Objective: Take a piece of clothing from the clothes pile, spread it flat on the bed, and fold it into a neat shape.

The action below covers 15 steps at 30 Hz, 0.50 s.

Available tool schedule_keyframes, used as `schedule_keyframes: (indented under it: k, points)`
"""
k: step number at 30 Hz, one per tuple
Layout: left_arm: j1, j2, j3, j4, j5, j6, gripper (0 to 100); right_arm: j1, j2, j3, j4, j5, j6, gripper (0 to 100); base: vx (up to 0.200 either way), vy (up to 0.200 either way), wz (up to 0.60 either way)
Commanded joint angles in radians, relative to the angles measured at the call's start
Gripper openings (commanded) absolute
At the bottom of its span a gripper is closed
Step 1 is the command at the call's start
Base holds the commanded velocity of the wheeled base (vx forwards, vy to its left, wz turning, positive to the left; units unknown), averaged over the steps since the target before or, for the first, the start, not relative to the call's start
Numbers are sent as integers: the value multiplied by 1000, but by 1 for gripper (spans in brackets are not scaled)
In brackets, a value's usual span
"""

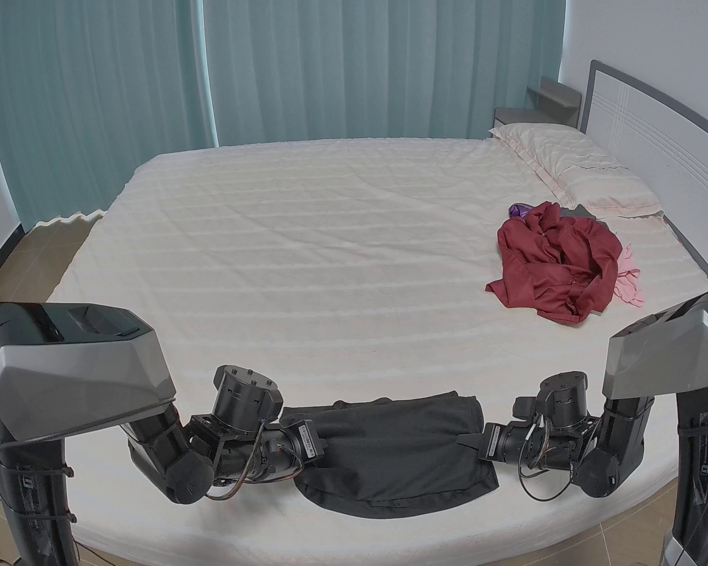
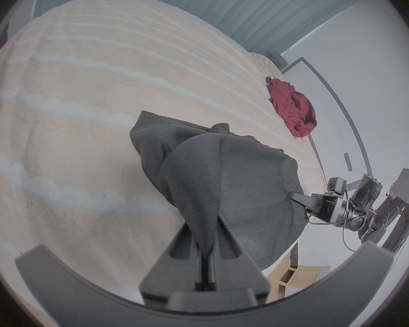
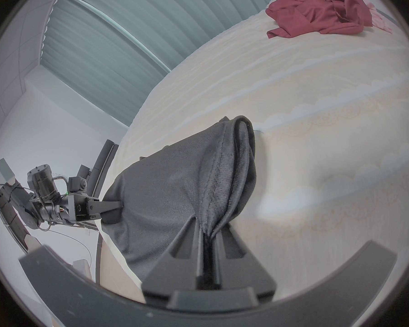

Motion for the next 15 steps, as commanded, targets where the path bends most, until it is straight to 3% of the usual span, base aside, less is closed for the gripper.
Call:
schedule_keyframes:
  k: [1,15]
  points:
    - [0,-20,3,-2,0,-1,0,0,-19,2,-1,1,0,0,0,-200,0]
    - [-1,-50,11,2,0,-3,0,-1,-58,22,-3,-2,12,0,0,-200,0]
